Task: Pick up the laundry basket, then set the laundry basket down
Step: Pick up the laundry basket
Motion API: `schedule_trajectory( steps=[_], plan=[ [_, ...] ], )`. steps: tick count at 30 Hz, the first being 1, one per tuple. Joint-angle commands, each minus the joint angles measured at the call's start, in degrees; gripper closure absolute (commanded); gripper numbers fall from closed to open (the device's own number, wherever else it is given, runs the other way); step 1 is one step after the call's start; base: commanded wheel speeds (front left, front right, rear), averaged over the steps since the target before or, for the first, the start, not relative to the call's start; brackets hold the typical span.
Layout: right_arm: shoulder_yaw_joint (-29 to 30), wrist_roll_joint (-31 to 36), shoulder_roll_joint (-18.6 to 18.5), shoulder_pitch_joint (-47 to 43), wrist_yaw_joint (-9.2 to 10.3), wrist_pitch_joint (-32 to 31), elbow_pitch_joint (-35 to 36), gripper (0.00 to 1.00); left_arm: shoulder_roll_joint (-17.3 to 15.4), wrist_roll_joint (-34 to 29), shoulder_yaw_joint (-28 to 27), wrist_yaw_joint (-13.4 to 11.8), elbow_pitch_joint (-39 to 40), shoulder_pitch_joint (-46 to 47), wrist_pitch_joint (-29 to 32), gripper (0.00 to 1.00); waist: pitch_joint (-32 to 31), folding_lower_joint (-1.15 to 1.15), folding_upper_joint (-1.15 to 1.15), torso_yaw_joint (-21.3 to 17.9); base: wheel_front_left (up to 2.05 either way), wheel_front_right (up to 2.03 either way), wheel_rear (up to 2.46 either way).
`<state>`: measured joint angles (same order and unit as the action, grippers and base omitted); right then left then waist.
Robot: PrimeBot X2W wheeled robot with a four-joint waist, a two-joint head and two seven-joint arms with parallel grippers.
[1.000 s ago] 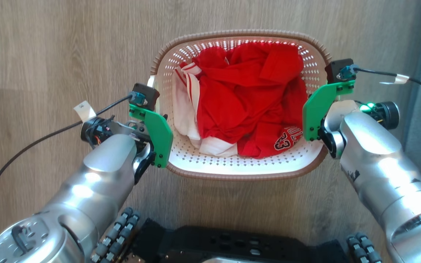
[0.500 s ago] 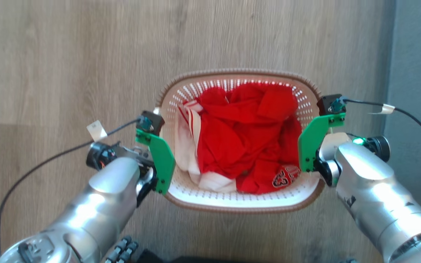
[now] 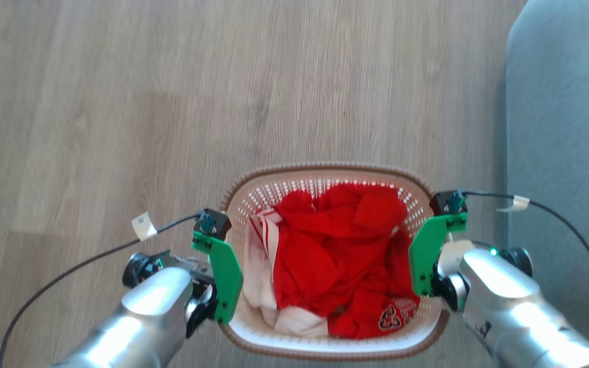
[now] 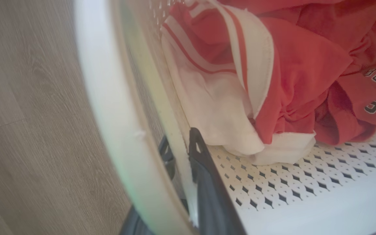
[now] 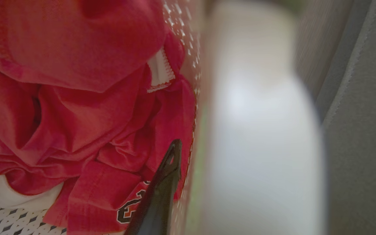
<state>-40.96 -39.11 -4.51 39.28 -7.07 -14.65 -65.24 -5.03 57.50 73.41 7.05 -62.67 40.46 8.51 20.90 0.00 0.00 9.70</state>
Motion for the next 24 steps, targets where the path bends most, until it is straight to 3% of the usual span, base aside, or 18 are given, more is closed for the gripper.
schedule_trajectory(
  steps=[1,24],
  plan=[
    [-2.3,-0.2,1.6,-2.3,-0.42,-0.6,2.2,1.0,-0.9,-1.3,-0.1,0.4,2.7,0.8,0.2,1.0,-3.4,0.0,0.0,0.1,0.0,0.0,0.0],
    [-4.0,-4.3,1.6,-10.0,-0.42,-3.2,7.5,1.0,-7.8,-6.4,-0.1,0.4,17.4,-7.6,11.8,1.0,-14.8,0.0,0.0,0.8,0.0,0.0,0.0]
  ],
)
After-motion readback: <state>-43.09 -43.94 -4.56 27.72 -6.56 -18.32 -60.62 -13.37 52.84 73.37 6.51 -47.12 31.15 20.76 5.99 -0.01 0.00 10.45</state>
